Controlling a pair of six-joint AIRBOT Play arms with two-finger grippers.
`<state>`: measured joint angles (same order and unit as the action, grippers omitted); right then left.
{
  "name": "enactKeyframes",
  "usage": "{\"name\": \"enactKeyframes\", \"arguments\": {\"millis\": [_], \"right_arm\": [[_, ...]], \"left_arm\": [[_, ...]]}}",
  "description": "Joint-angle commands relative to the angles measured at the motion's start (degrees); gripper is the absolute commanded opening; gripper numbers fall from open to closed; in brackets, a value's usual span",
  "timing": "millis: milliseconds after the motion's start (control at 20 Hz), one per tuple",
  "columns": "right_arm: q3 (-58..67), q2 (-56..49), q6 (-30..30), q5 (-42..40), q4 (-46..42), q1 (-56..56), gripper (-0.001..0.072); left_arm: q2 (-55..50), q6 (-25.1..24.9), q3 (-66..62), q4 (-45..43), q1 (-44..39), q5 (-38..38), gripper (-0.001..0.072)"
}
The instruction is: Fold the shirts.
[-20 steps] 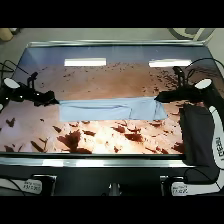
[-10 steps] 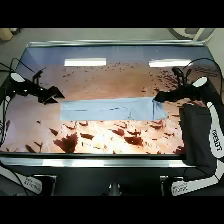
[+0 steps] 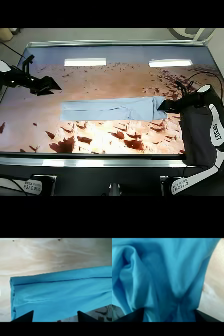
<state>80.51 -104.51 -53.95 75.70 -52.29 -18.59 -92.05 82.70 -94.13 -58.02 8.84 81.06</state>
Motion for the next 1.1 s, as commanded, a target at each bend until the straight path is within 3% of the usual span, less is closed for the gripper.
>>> {"name": "enactKeyframes", "arguments": {"millis": [0, 250, 600, 650, 750, 800, 900, 1050], "right_arm": [[0.0, -3.8, 0.0, 0.9, 9.1, -0.2, 0.0718], [0.0, -5.1, 5.8, 4.8, 23.1, -0.2, 0.0717], [0.0, -5.0, 8.8, 5.3, 21.3, 6.4, 0.0708], [0.0, -5.0, 8.6, 3.9, 21.1, 7.9, 0.0605], [0.0, -4.6, 6.9, 1.8, 21.2, 9.5, 0.0019], [0.0, -3.7, 6.3, 1.0, 21.4, 9.6, 0.0021], [0.0, 0.0, 6.4, 0.1, 21.4, 9.4, 0.0020], [0.0, 7.7, 4.9, 0.8, 20.4, 9.5, 0.0019]], "left_arm": [[2.4, -0.2, -0.1, 0.0, -1.8, 0.1, 0.0654], [2.3, -0.2, -0.1, 0.0, -4.1, 0.0, 0.0653], [1.7, -0.2, 0.0, 0.0, -9.1, -0.1, 0.0653], [1.4, -0.2, 0.0, 0.0, -10.0, -0.1, 0.0653], [0.6, -0.2, 0.0, 0.0, -11.9, -0.2, 0.0647], [-0.2, -0.2, 0.0, 0.0, -13.0, -0.6, 0.0533], [-2.2, -0.3, 0.0, 0.0, -15.6, -3.5, 0.0056], [-7.2, -0.3, 0.0, 0.6, -21.3, -10.3, 0.0024]]}}
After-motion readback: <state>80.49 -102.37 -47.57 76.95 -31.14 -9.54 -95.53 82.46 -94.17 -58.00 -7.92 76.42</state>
